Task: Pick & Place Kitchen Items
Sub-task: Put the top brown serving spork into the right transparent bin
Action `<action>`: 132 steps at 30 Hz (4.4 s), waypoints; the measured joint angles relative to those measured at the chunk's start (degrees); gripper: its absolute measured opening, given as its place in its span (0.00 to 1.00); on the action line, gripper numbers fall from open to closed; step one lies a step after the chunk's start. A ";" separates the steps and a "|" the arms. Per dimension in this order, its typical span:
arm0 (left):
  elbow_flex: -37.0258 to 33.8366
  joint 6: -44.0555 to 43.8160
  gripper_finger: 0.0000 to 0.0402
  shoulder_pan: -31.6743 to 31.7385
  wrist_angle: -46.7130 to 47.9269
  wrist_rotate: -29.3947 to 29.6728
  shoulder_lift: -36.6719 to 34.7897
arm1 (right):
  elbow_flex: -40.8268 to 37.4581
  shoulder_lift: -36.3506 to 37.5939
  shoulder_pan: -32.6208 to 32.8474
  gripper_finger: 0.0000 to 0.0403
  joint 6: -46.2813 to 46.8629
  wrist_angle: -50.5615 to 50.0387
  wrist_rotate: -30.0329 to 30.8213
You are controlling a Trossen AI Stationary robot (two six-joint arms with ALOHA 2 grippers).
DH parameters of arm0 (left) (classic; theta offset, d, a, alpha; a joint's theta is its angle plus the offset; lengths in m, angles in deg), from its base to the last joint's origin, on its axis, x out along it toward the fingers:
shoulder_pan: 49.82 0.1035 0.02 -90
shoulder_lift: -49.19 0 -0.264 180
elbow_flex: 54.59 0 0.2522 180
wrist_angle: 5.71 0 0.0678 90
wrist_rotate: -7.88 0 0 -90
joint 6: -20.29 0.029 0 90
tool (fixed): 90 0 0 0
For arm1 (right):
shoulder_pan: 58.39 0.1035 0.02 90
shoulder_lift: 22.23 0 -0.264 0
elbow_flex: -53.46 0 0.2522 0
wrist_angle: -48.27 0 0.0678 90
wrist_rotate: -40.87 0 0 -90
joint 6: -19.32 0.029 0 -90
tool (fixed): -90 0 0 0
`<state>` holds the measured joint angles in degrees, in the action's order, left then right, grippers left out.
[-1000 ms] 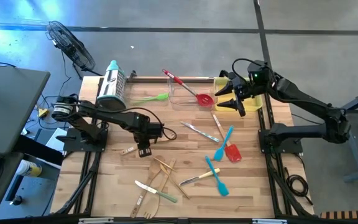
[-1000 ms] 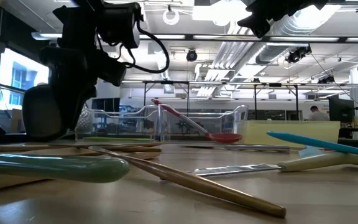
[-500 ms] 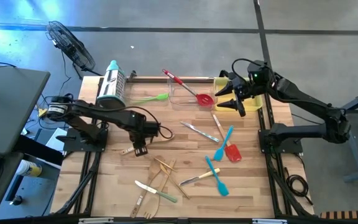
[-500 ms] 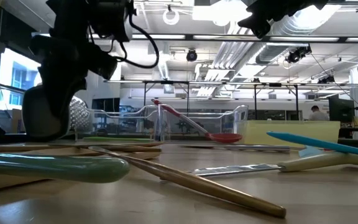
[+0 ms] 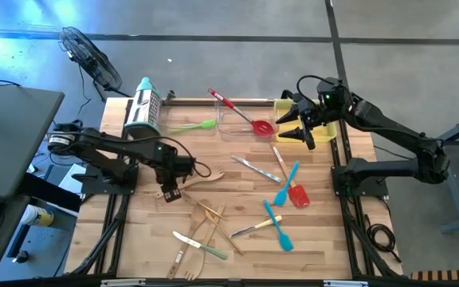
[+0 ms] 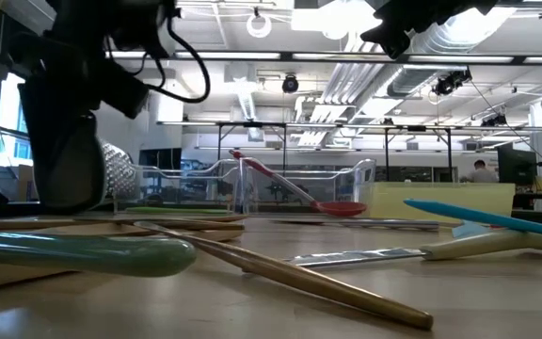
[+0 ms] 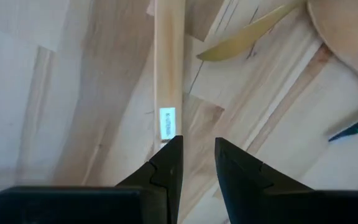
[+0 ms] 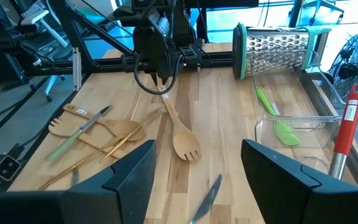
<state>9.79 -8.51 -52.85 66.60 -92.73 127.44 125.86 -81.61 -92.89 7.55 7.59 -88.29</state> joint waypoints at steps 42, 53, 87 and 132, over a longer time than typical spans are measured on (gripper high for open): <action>-13.80 -10.49 0.22 -10.50 -15.46 13.28 -3.90 | 0.00 -0.11 0.00 0.57 -0.07 0.32 1.52; -14.86 -10.52 0.22 -10.50 -16.80 12.97 -3.90 | 0.00 -0.11 0.00 0.57 -0.06 0.15 1.53; -18.46 -11.32 0.22 -10.48 -26.32 9.85 -3.92 | 0.00 -0.13 0.00 0.57 -0.04 0.13 1.70; -18.34 -16.51 0.38 -10.53 -26.19 15.30 1.02 | -0.02 -0.13 -0.02 0.57 -0.55 -0.36 3.15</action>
<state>-8.55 -25.01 -63.38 40.41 -77.43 128.46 125.83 -81.74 -92.91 7.01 7.23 -85.14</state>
